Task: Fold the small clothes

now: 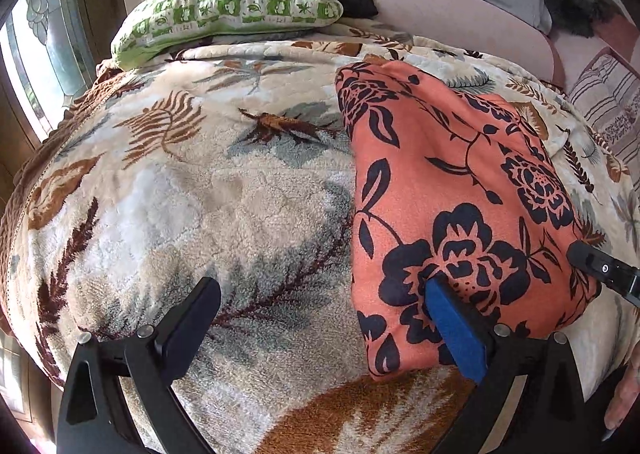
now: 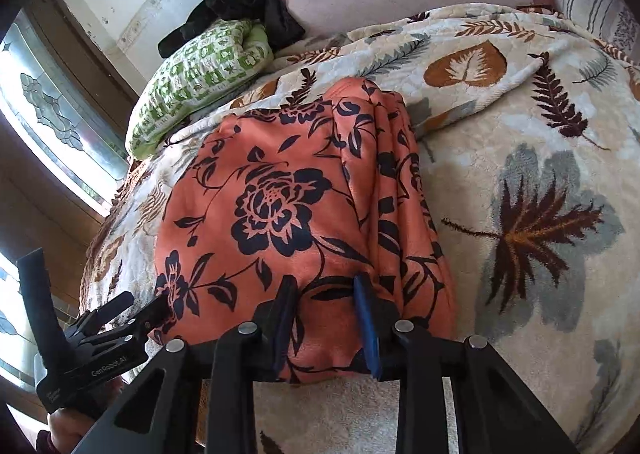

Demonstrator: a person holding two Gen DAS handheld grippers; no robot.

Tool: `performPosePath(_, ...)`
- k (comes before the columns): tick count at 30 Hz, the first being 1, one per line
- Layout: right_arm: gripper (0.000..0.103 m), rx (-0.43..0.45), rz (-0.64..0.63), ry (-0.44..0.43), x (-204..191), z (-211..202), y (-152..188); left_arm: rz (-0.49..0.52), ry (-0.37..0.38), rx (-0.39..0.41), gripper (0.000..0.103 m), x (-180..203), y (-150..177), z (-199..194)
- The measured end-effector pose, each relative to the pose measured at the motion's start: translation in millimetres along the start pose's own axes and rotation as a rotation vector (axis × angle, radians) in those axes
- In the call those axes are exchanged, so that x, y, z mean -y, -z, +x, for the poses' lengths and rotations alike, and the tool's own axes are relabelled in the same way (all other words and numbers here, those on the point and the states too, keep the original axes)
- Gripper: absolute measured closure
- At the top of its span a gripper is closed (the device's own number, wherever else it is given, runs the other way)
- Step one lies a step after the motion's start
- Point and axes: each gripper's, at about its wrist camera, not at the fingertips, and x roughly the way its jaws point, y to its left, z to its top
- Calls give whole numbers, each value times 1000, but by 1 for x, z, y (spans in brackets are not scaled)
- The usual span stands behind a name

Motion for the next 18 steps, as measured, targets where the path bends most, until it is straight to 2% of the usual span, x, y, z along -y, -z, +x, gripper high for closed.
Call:
performPosePath(2,71,-5,-10,-2,0,-1,-1,17,-5,5,1,2,-6,-5)
performPosePath(6,70,24,15,-41,2,-12,-13,50,-35,73,2,6,-28,-20)
performPosePath(11,69,53,12,-62,-2,-4,-41,55,-62,83,2,13,-62,-3)
performPosePath(13,69,29,3,-50,-4,10,-50,59,-69,55,2,18,-68,12)
performPosePath(15,71,-34,5,-25,-1,32,-56,57,-59,24,2,22,-66,28)
performPosePath(18,71,-57,17,-41,2,40,-63,41,-35,57,1,23,-61,33)
